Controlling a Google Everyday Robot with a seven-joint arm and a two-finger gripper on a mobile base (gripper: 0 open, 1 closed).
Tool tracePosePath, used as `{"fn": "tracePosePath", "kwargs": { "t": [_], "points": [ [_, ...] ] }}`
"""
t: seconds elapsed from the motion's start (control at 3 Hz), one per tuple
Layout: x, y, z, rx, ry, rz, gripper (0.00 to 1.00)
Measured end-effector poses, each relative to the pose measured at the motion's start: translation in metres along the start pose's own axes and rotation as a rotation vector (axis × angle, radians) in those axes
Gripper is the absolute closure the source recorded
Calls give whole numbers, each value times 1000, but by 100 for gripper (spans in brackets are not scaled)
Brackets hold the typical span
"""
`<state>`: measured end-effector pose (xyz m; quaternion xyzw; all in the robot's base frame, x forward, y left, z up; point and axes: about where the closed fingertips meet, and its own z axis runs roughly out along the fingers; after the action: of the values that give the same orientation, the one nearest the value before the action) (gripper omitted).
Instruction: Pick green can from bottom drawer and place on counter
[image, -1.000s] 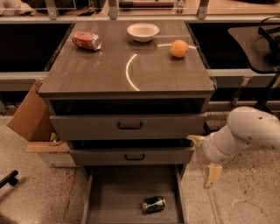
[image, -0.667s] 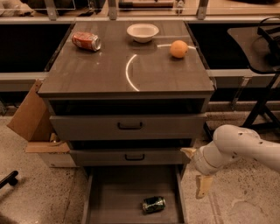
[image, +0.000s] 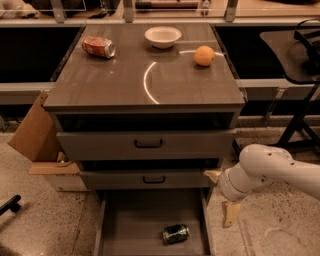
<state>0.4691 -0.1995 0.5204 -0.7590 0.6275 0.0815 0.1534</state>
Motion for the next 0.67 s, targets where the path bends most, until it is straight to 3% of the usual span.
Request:
{"fn": "tracePosePath", "kwargs": {
  "t": [0.67],
  "points": [
    [1,10,57,-34,9,-14,0]
  ]
}}
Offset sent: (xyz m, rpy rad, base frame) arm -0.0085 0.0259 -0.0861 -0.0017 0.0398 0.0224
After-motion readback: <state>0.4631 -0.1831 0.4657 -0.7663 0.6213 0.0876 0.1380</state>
